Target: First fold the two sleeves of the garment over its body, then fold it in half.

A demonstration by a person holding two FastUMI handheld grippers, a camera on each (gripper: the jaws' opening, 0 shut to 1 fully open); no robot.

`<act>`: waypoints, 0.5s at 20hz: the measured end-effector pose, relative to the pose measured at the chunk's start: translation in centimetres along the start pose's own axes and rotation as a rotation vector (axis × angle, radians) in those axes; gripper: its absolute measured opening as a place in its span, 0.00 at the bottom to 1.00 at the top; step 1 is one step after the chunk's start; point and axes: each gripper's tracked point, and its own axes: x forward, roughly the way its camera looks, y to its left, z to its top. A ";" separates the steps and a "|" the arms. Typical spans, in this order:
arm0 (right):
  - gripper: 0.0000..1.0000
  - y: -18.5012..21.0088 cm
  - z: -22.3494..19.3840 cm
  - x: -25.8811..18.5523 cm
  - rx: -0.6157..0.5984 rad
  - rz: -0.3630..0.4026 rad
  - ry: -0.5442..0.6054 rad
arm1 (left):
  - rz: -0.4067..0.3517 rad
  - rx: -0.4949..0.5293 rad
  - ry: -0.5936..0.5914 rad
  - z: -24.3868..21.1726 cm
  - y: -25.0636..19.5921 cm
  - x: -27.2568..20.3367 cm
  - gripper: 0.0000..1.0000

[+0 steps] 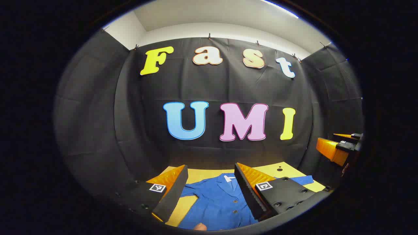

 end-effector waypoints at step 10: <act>0.96 -1.3 0.3 0.0 -0.033 -0.040 -0.006 | -0.019 0.046 -0.032 1.2 -0.5 0.8 0.86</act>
